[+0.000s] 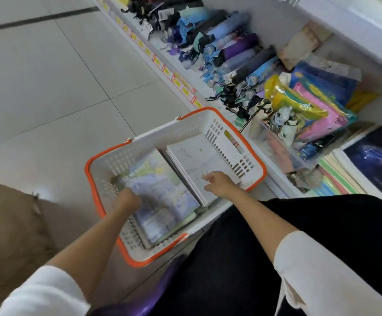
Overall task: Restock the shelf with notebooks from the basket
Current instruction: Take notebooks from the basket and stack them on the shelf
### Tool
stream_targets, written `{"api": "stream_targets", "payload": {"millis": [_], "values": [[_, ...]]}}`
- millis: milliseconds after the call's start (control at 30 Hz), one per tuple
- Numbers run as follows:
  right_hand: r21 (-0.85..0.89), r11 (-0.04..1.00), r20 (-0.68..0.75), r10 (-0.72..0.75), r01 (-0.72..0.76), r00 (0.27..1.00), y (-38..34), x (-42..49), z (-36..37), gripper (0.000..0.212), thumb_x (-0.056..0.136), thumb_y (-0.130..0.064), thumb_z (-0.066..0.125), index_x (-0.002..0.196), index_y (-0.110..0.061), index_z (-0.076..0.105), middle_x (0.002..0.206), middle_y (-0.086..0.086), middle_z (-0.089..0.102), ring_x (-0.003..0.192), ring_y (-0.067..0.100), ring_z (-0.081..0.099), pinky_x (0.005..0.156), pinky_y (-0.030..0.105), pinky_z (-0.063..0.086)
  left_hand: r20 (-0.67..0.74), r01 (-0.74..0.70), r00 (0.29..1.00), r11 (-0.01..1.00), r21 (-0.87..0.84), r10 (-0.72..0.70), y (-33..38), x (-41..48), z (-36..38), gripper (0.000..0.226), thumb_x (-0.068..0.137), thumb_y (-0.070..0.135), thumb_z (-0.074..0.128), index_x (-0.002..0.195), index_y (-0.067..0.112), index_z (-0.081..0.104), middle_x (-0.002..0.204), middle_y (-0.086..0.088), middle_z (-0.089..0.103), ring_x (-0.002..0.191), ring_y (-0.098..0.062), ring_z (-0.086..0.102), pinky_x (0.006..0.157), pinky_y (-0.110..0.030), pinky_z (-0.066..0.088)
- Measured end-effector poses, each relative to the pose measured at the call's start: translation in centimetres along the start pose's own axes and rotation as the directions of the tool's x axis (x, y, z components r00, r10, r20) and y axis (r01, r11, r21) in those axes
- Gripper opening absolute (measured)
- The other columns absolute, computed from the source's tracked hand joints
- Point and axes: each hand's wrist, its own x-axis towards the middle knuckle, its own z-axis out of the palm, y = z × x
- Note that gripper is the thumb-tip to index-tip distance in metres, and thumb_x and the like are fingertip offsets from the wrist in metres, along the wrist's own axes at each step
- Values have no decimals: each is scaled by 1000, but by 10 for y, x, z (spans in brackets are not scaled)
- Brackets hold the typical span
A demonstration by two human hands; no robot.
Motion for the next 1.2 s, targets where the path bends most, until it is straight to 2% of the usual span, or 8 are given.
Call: {"api": "stream_targets", "payload": {"millis": [133, 233, 333, 633, 767, 933, 1067, 1200], "values": [[-73, 997, 0, -40, 40, 999, -1, 10, 7, 42, 94, -13, 55, 136, -13, 46, 138, 10, 50, 118, 23, 53, 93, 27, 43, 12, 148, 989, 987, -65, -148, -9, -2, 30, 62, 82, 17, 69, 136, 1, 43, 132, -21, 52, 120, -39, 53, 101, -45, 46], [-111, 990, 2, -86, 86, 996, -8, 18, 12, 46, 96, -13, 53, 140, -13, 42, 141, 11, 46, 121, 25, 50, 98, 32, 44, 32, 159, 987, 932, -324, -157, -10, 0, 45, 81, 75, 6, 73, 142, 7, 27, 128, -22, 52, 114, -40, 56, 87, -42, 52], [-187, 978, 7, -95, 94, 995, -11, 25, 17, 57, 97, -13, 53, 149, -14, 28, 144, 15, 41, 127, 28, 46, 103, 38, 42, -52, 167, 970, 802, -574, -239, -11, -1, 43, 75, 75, -2, 69, 140, 13, 36, 113, -17, 59, 93, -33, 62, 70, -34, 53], [-538, 837, 122, -44, 103, 992, 2, 28, 33, 76, 95, -15, 56, 153, -16, 7, 157, 15, 14, 140, 33, 26, 111, 45, 33, -114, 187, 872, 538, -822, -476, -14, -12, 42, 61, 77, -2, 73, 133, 9, 50, 121, -12, 62, 107, -32, 62, 94, -46, 52], [-598, 797, 68, -56, 85, 996, 10, 24, 31, 77, 91, -13, 61, 150, -11, 12, 145, 21, 30, 128, 35, 40, 100, 43, 42, 113, 257, 928, 389, -885, -356, -18, -14, 45, 35, 87, 4, 67, 121, 0, 58, 120, -19, 64, 101, -31, 63, 94, -46, 50], [-560, 813, 145, -90, 157, 985, 4, 25, 23, 69, 88, -16, 65, 144, -6, 24, 134, 22, 45, 115, 35, 52, 94, 41, 49, 60, 195, 948, 422, -885, -311, -21, -11, 37, 36, 93, 0, 58, 129, -2, 53, 127, -23, 59, 101, -31, 59, 95, -49, 49], [-450, 884, 131, -73, 125, 989, -14, 26, 4, 66, 85, -13, 60, 145, -12, 32, 124, 14, 56, 104, 31, 58, 83, 37, 51, 102, 225, 946, 399, -889, -306, -19, -12, 33, 24, 94, 11, 58, 118, 6, 56, 126, -22, 60, 101, -32, 61, 94, -51, 50], [-337, 922, 284, -95, 192, 954, -57, 9, 14, 50, 81, -22, 64, 127, -7, 51, 109, 8, 63, 96, 27, 65, 79, 38, 56, 177, 249, 954, 313, -916, -242, -21, -16, 34, 53, 96, 45, 52, 134, 8, 49, 128, -21, 59, 110, -36, 61, 93, -50, 50]]}}
